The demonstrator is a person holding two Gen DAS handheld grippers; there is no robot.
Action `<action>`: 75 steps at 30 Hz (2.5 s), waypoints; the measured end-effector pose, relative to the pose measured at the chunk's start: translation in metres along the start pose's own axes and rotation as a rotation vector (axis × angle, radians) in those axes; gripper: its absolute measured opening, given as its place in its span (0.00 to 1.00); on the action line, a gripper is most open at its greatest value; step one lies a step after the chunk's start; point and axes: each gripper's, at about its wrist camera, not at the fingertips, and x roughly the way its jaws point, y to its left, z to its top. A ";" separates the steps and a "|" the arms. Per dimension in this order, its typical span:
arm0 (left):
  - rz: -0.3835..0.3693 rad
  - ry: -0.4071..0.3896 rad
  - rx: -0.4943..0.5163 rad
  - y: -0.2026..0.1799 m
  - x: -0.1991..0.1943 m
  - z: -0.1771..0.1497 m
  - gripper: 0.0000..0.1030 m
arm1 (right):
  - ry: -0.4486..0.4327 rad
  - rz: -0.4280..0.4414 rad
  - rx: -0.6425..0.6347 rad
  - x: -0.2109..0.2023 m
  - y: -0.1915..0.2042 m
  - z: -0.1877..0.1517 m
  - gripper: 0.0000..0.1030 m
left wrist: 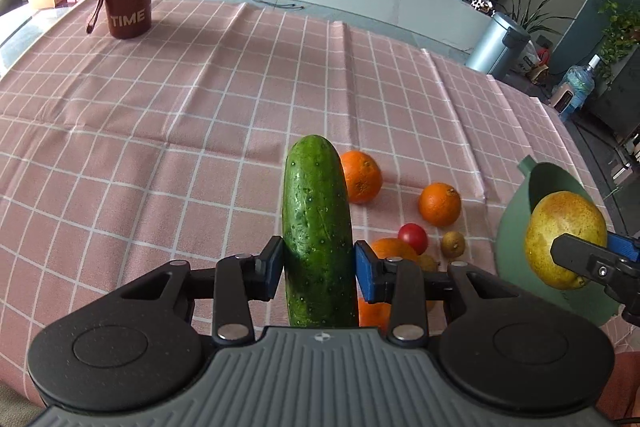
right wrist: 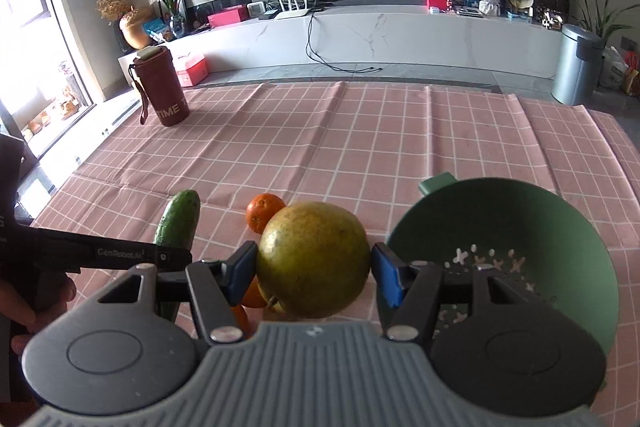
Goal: Organize fruits
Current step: 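Carry cucumber and pomelo into the green colander and open both tools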
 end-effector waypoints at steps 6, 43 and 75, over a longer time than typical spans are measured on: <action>-0.120 -0.058 0.062 -0.052 -0.032 0.014 0.41 | -0.019 -0.002 0.074 -0.039 -0.038 0.002 0.57; -0.203 0.274 0.489 -0.216 0.112 0.013 0.41 | 0.371 -0.041 -0.372 0.043 -0.133 -0.006 0.57; -0.169 0.122 0.506 -0.178 0.016 0.021 0.55 | 0.251 -0.082 -0.174 -0.007 -0.089 0.008 0.71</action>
